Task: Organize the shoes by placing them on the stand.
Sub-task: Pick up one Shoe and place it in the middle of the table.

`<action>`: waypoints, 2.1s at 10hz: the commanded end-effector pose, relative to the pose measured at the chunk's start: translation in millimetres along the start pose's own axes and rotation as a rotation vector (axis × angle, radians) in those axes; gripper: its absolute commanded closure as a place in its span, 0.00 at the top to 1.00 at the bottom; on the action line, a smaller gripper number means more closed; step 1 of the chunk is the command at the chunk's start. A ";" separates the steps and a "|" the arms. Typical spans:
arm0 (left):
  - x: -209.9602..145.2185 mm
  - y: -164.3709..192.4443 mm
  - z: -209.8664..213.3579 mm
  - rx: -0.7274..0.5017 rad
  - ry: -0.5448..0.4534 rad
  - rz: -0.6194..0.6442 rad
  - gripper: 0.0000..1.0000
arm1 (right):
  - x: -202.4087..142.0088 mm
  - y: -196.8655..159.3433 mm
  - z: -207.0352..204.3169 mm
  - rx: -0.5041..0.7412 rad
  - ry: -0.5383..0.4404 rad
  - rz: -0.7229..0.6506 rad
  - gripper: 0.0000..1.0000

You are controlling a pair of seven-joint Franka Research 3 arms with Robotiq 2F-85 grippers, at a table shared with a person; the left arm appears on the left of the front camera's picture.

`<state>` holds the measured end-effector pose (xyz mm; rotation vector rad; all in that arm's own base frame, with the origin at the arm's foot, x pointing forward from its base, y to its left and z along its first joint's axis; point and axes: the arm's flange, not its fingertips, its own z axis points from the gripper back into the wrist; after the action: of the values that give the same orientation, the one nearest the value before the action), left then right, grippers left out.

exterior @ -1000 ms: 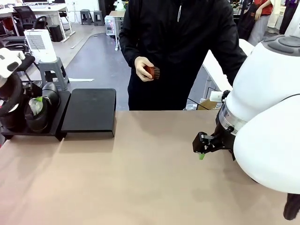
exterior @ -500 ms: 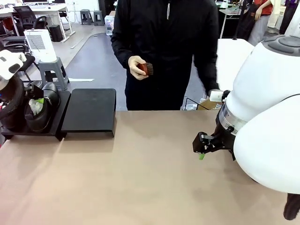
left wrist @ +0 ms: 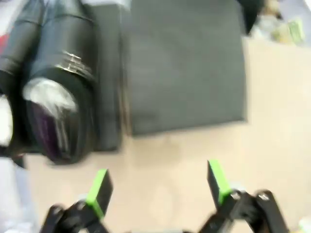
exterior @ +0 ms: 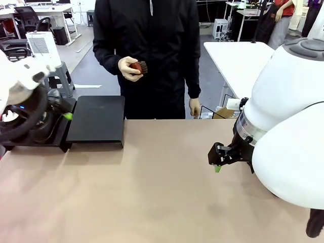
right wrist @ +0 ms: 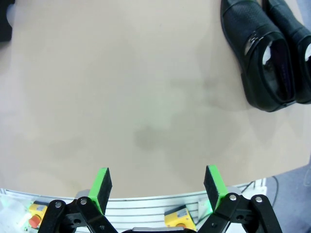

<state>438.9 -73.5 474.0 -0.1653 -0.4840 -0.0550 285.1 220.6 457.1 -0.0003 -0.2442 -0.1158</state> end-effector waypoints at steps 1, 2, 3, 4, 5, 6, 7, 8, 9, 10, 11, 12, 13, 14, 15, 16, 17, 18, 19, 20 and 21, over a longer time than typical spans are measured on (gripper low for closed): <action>-20.6 -29.0 38.8 -0.067 0.111 -0.011 1.00 | 1.2 -1.3 1.6 0.019 0.009 0.006 1.00; -22.3 -38.8 43.3 -0.040 0.165 0.008 1.00 | 1.2 -1.3 1.6 0.019 0.009 0.006 1.00; -26.5 -46.5 52.1 -0.069 0.219 0.034 1.00 | 1.2 -1.3 1.6 0.019 0.009 0.006 1.00; -30.6 -52.8 61.3 -0.125 0.301 0.033 1.00 | 1.2 -1.3 1.6 0.019 0.009 0.006 1.00; -30.6 -53.8 62.1 -0.156 0.348 0.029 1.00 | 1.2 -1.3 1.6 0.019 0.009 0.006 1.00; -38.5 -59.5 53.2 -0.082 0.240 -0.002 1.00 | 0.0 0.0 0.0 0.000 0.000 0.000 1.00; -38.5 -59.5 53.2 -0.082 0.240 -0.002 1.00 | 11.4 7.4 -14.7 -0.067 0.094 0.149 1.00; -38.5 -59.5 53.2 -0.082 0.240 -0.002 1.00 | 27.5 -6.1 -19.9 -0.079 0.165 0.191 1.00; -38.5 -59.5 53.2 -0.082 0.240 -0.002 1.00 | 40.8 -29.5 -15.6 -0.092 0.178 0.194 1.00; -38.5 -59.5 53.2 -0.082 0.240 -0.002 1.00 | 50.9 -53.7 -7.8 -0.106 0.186 0.194 1.00; -38.5 -59.5 53.2 -0.082 0.240 -0.002 1.00 | 58.8 -70.1 -0.9 -0.095 0.187 0.210 1.00; -38.5 -59.5 53.2 -0.082 0.240 -0.002 1.00 | 30.1 -33.1 -27.4 -0.079 0.176 0.160 1.00; -38.5 -59.5 53.2 -0.082 0.240 -0.002 1.00 | 30.1 -33.1 -27.4 -0.079 0.176 0.160 1.00; -38.5 -59.5 53.2 -0.082 0.240 -0.002 1.00 | 30.1 -33.1 -27.4 -0.079 0.176 0.160 1.00; -38.5 -59.5 53.2 -0.082 0.240 -0.002 1.00 | 30.1 -33.1 -27.4 -0.079 0.176 0.160 1.00; -38.5 -59.5 53.2 -0.082 0.240 -0.002 1.00 | 36.0 -42.8 -22.6 -0.091 0.192 0.181 1.00; -38.5 -59.5 53.2 -0.082 0.240 -0.002 1.00 | 53.8 -38.8 -28.6 -0.183 0.199 0.248 1.00; -38.5 -59.5 53.2 -0.082 0.240 -0.002 1.00 | 72.3 -50.9 -33.5 -0.214 0.202 0.225 1.00; -38.5 -59.5 53.2 -0.082 0.240 -0.002 1.00 | 92.1 -74.4 -34.7 -0.210 0.221 0.181 1.00; -38.5 -59.5 53.2 -0.082 0.240 -0.002 1.00 | 110.3 -100.1 -36.2 -0.187 0.242 0.148 1.00; -38.5 -59.5 53.2 -0.082 0.240 -0.002 1.00 | 127.0 -124.9 -44.0 -0.167 0.275 0.160 1.00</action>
<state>375.4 -124.6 513.9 -0.2400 -0.2276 -0.0867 385.2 96.6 437.8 -0.1920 -0.0004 -0.0011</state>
